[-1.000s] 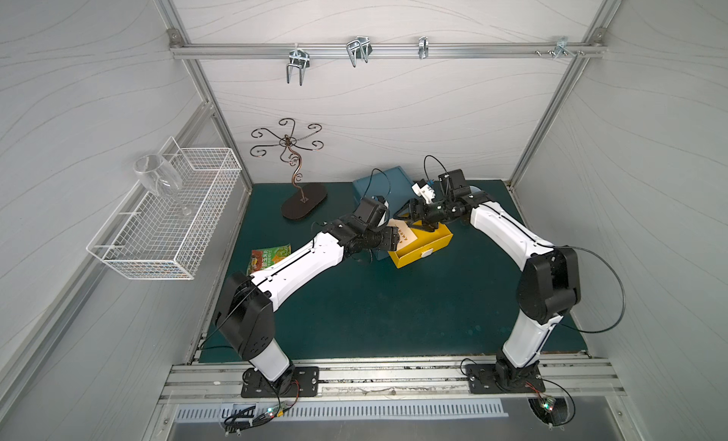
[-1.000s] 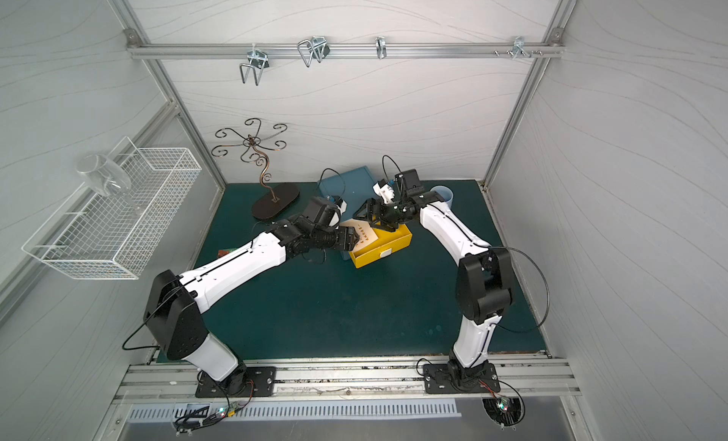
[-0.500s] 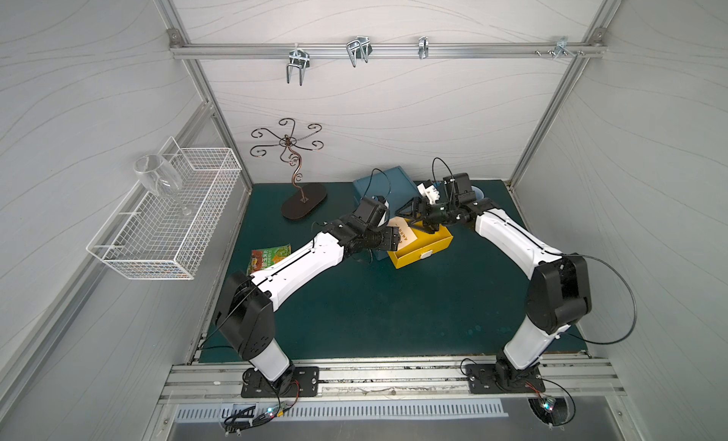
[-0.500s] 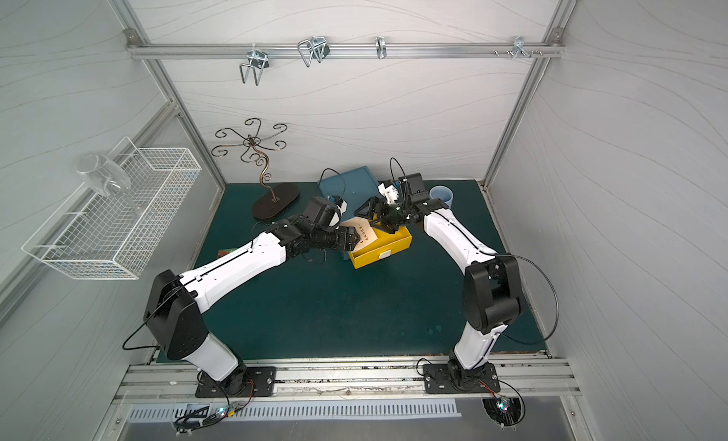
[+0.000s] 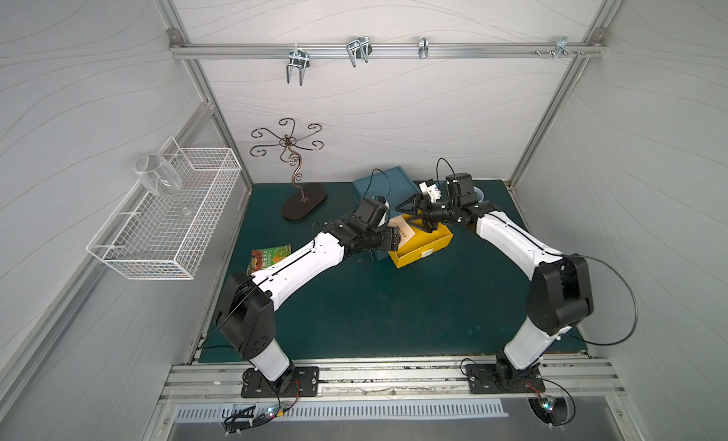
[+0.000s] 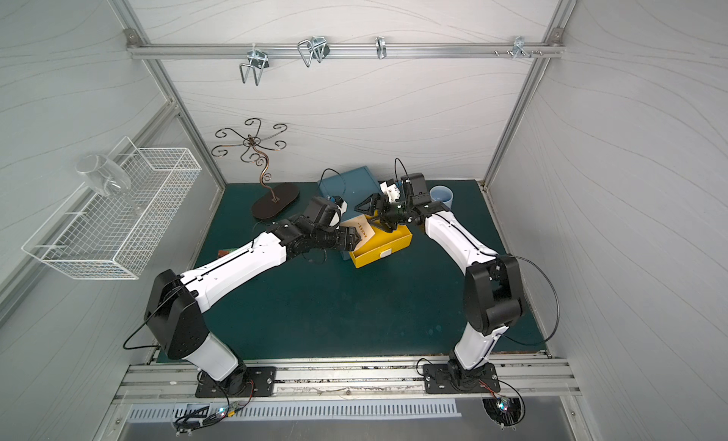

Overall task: Take the postcards out of the drawer
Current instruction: Pick up the postcard from the drawer.

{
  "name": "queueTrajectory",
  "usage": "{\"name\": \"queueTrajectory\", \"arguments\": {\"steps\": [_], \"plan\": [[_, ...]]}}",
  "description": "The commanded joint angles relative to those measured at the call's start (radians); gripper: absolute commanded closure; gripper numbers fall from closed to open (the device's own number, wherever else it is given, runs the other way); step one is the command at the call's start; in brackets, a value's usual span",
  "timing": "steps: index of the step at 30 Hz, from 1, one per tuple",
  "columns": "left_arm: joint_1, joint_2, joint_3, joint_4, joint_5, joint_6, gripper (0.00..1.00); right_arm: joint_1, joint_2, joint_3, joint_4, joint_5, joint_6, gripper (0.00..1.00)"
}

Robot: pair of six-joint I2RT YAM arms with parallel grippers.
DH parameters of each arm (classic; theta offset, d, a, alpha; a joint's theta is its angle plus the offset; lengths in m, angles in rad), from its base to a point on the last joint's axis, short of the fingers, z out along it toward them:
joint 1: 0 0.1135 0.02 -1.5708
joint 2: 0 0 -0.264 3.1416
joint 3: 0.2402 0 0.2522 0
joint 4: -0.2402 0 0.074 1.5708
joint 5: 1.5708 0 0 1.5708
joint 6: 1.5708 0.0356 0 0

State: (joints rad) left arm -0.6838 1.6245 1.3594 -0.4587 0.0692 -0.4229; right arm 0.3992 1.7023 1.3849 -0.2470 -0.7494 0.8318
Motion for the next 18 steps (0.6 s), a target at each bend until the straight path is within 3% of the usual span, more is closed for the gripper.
{"name": "queueTrajectory", "arguments": {"steps": [1,18], "plan": [[-0.014,0.010,0.045,0.086,0.038,0.003,0.24,0.014,-0.030,-0.037,0.040,-0.064,0.072,0.18],[-0.014,0.010,0.044,0.098,0.040,0.001,0.22,0.009,-0.047,-0.068,0.072,-0.033,0.209,0.21]]}}
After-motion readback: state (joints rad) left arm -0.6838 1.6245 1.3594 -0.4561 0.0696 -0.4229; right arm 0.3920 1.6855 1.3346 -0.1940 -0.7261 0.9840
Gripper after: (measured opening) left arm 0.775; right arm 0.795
